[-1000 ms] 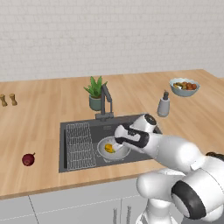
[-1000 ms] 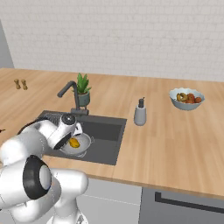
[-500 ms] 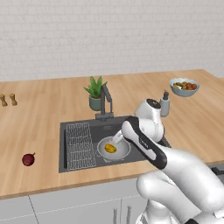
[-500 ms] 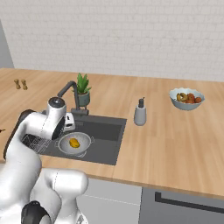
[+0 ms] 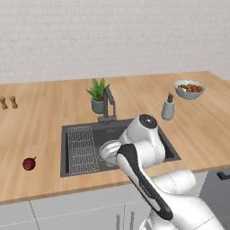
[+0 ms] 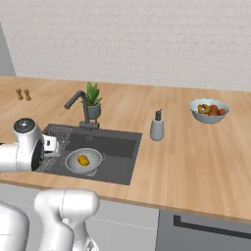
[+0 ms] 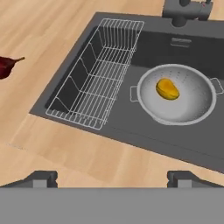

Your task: Put the colander in the sink, put the pear, mango in the colander, and turn on the sink faucet and pour water over the colander.

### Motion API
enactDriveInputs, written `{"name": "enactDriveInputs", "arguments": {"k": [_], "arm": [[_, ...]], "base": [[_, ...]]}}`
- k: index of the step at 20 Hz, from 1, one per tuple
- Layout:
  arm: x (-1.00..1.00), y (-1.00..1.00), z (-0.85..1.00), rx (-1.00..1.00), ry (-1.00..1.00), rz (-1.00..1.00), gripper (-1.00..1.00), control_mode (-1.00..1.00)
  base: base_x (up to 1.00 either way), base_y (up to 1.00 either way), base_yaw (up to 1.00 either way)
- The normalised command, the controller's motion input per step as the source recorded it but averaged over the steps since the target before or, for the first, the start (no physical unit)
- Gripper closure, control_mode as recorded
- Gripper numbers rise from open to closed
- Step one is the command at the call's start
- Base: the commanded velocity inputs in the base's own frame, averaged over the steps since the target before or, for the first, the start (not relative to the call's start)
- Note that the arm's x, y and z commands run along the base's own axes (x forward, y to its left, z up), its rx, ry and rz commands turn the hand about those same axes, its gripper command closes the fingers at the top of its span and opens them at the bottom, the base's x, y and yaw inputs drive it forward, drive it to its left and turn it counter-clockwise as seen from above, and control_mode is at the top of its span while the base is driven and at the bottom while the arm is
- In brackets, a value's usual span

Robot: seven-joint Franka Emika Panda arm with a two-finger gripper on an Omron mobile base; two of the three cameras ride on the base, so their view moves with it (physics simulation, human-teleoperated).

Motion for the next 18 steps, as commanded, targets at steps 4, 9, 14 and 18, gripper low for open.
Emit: {"name": "enactDriveInputs", "arguments": {"k": [4,9,14,18], "arm": [[0.00,0.78,0.28,0.00,0.00,-0.45,-1.00,-1.00],[0.10,0.78,0.28,0.00,0.11,-0.35,-1.00,-1.00],[0.30,0.78,0.14,0.01,0.14,-0.19,-1.00,-1.00],[0.46,0.67,0.21,0.08,0.32,0.00,-1.00,-1.00]], "base": [[0.00,0.00,0.00],[0.00,0.00,0.00],[0.00,0.00,0.00],[0.00,0.00,0.00]]}}
